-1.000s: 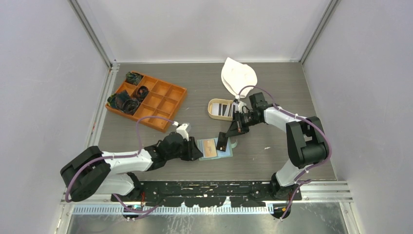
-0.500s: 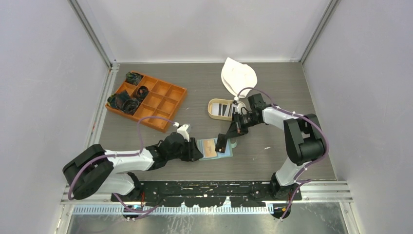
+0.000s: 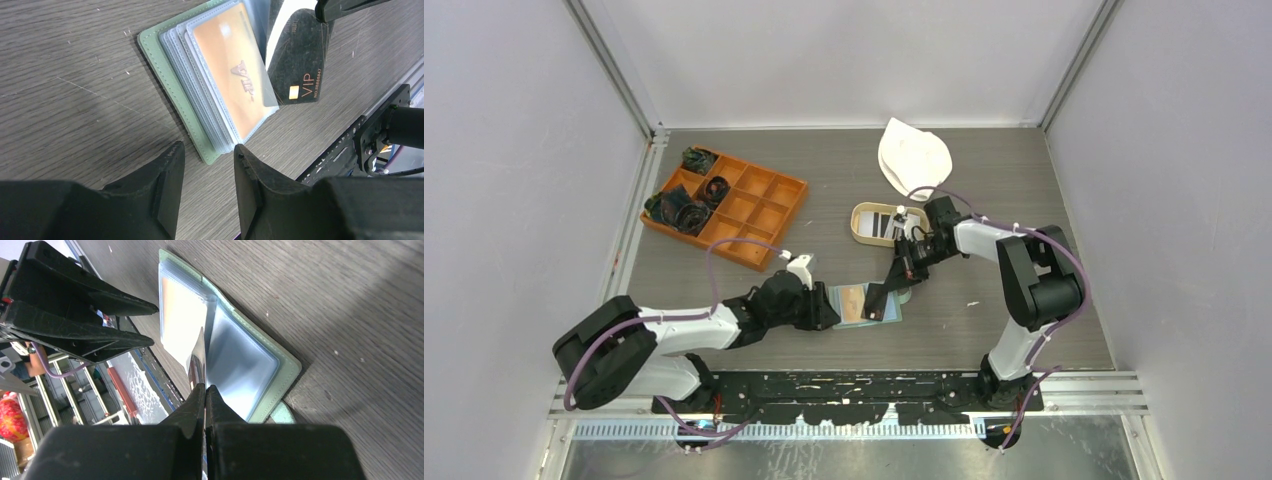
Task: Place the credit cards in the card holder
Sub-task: Insert the credit card into the card holder.
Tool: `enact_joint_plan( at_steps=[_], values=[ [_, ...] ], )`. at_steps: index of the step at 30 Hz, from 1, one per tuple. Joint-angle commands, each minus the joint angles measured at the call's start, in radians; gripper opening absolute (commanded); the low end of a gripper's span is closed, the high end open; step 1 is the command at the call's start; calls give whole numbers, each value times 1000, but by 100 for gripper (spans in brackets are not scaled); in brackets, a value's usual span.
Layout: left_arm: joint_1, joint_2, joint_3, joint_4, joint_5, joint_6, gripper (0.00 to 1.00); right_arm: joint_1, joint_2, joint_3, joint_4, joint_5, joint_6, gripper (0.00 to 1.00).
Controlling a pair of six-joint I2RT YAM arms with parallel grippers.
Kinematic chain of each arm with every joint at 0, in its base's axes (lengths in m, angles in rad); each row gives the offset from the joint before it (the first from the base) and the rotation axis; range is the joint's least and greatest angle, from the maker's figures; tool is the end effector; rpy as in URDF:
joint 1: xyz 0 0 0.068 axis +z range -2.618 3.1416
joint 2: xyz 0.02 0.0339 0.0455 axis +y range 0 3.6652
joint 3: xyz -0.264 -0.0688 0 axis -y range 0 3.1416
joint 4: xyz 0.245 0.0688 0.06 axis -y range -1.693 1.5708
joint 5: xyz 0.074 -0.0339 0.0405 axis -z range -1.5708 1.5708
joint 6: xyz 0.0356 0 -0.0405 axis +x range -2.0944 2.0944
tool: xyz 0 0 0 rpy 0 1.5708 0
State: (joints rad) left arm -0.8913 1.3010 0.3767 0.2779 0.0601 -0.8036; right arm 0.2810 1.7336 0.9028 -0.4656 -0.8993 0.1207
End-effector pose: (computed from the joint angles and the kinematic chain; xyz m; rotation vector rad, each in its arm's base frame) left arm 0.1445 -0.1822 0.1426 0.1414 2.4012 -0.9460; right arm 0.2789 0.1095 0.1410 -0.4017 2.7189 1.3724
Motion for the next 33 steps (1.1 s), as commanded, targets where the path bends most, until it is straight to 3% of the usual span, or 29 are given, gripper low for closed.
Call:
enact_joint_plan(
  at_steps=[1,33],
  values=[
    [12,1,49,-13,-21,18,42,11,11,37,-20,12,-29,1],
    [24,152,181,-74,30,73,37,93,168,168,-108,110,-24,1]
  ],
)
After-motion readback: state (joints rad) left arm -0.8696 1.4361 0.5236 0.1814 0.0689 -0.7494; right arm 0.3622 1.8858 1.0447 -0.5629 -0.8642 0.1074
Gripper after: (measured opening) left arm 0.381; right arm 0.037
